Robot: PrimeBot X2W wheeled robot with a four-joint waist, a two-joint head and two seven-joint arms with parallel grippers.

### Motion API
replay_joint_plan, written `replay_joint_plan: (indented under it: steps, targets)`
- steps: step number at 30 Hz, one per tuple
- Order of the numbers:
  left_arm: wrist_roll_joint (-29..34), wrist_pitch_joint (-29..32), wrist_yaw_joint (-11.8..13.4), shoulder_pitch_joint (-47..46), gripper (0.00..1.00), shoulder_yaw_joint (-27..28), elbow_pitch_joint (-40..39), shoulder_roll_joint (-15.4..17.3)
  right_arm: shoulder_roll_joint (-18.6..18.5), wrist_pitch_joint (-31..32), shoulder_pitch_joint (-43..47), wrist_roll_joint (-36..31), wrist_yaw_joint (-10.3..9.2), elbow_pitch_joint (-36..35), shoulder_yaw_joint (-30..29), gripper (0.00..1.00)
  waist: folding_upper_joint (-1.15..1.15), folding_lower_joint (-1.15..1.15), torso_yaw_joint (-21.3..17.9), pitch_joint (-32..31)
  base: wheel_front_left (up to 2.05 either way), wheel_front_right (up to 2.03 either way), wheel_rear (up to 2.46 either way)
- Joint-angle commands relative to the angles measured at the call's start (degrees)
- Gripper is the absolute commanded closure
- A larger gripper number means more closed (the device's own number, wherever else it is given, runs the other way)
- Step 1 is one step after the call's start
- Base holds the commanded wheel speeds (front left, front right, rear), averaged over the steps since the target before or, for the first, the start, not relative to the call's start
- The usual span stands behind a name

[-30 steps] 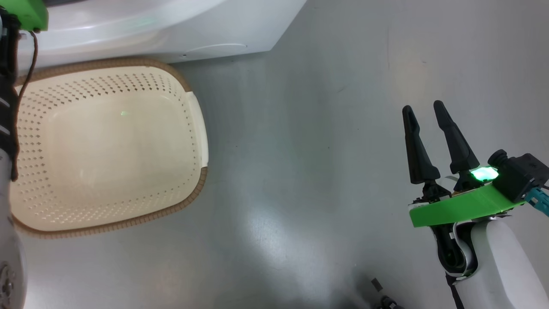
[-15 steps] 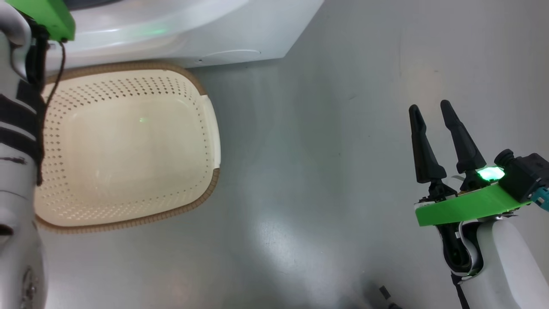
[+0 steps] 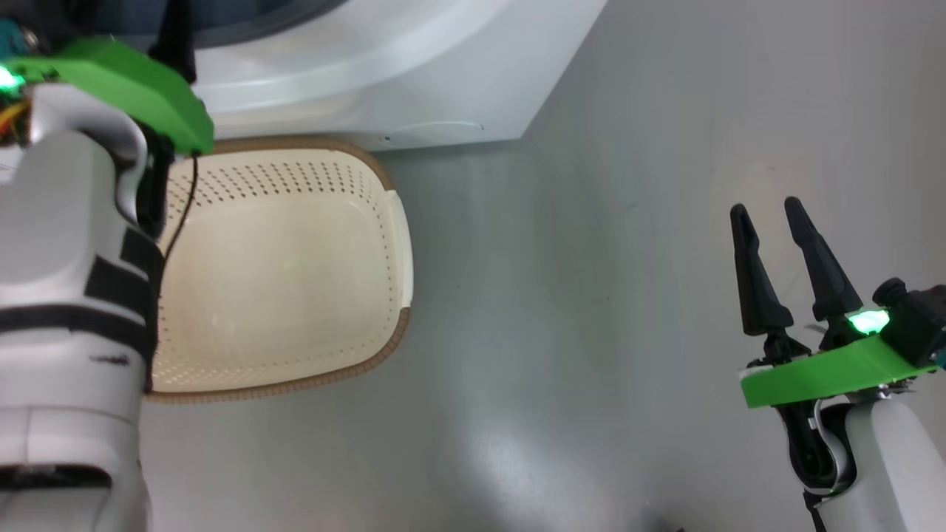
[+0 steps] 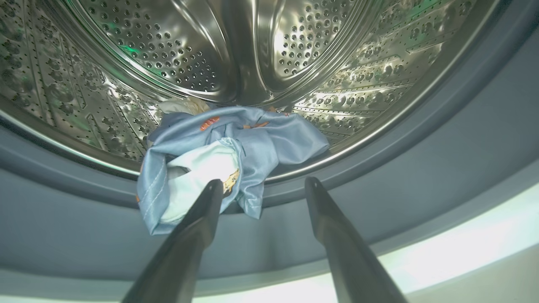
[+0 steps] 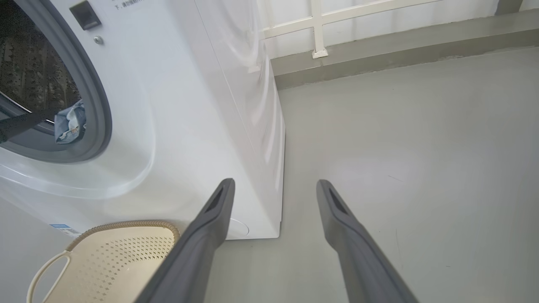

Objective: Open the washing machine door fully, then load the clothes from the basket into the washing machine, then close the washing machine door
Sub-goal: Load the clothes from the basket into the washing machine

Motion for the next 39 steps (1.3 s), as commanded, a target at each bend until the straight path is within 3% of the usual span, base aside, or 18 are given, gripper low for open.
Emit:
replay_joint_plan:
  steps: [1, 21, 39]
  targets:
    - [-0.3, -0.4, -0.1, 2.3, 0.0, 1.0, -2.5, 1.9, -0.8, -0.3, 2.3, -0.4, 0.09, -1.0, 0.7, 0.0, 0.0, 0.0, 1.4, -2.2, 0.0, 0.0, 0.0]
    - [0.0, -0.4, -0.1, 32.4, 0.0, 4.7, -22.7, 0.3, -4.5, -0.3, 11.9, -0.4, 0.09, 1.1, -1.5, 0.0, 0.0, 0.0, 7.3, -18.2, 0.0, 0.0, 0.0]
    - [1.0, -0.4, -0.1, 56.5, 0.0, 8.5, -37.6, 0.2, -5.9, -0.3, 23.0, -0.2, 0.09, 0.9, -3.4, 0.0, 0.0, 0.0, 8.2, -29.4, 0.0, 0.0, 0.0]
